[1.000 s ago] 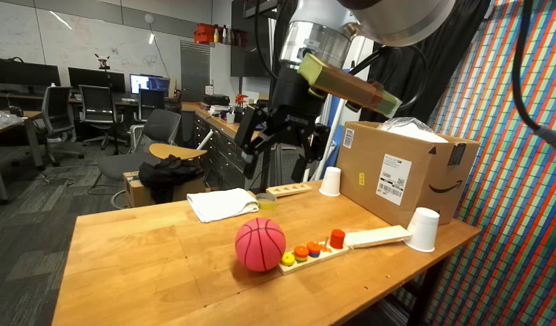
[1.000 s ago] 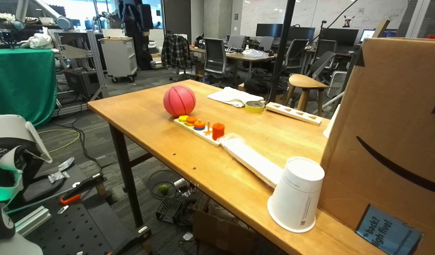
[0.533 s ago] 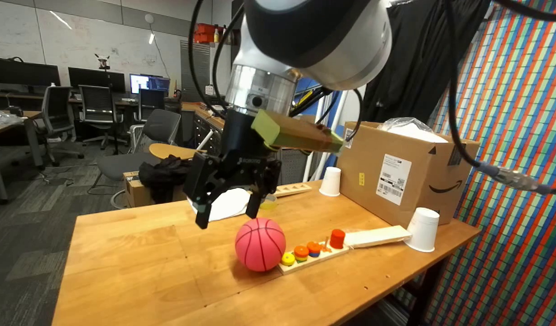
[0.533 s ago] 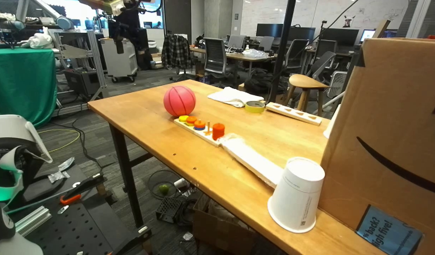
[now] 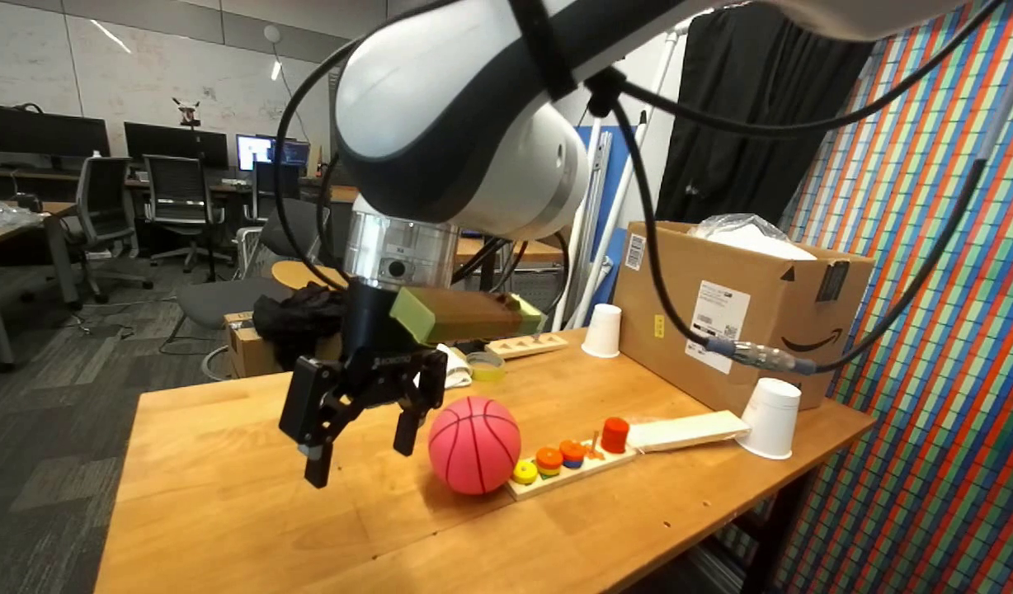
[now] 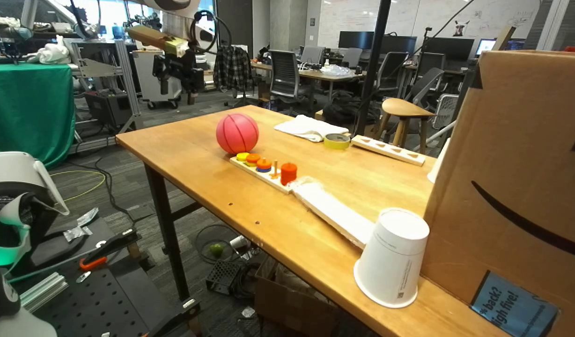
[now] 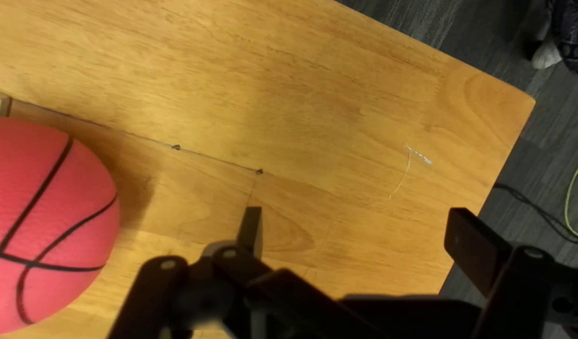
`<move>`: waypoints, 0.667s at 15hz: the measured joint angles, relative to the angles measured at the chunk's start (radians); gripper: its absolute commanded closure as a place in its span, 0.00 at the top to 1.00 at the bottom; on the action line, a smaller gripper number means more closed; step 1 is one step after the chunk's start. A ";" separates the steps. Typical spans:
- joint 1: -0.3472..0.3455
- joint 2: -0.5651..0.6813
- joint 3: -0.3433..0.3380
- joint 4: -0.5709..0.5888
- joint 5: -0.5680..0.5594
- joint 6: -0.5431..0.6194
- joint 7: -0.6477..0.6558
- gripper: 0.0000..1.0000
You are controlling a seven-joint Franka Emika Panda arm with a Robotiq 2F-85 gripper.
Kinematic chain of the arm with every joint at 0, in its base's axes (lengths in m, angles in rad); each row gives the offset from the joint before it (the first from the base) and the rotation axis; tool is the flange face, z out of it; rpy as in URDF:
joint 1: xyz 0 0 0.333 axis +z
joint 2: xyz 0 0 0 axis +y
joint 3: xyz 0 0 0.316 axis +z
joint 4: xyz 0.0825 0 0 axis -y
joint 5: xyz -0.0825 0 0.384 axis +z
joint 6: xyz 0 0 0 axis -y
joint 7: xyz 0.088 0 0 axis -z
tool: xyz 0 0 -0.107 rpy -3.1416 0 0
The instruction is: Push the ball to the right
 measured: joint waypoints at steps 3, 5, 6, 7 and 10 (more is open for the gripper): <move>-0.004 0.076 -0.006 0.041 0.000 -0.002 -0.024 1.00; -0.007 0.111 -0.013 0.058 0.000 -0.004 -0.040 1.00; -0.008 0.125 -0.018 0.065 0.000 -0.006 -0.046 1.00; -0.011 0.137 -0.023 0.071 -0.001 -0.010 -0.051 1.00; -0.021 0.162 -0.050 0.082 -0.031 -0.033 -0.055 1.00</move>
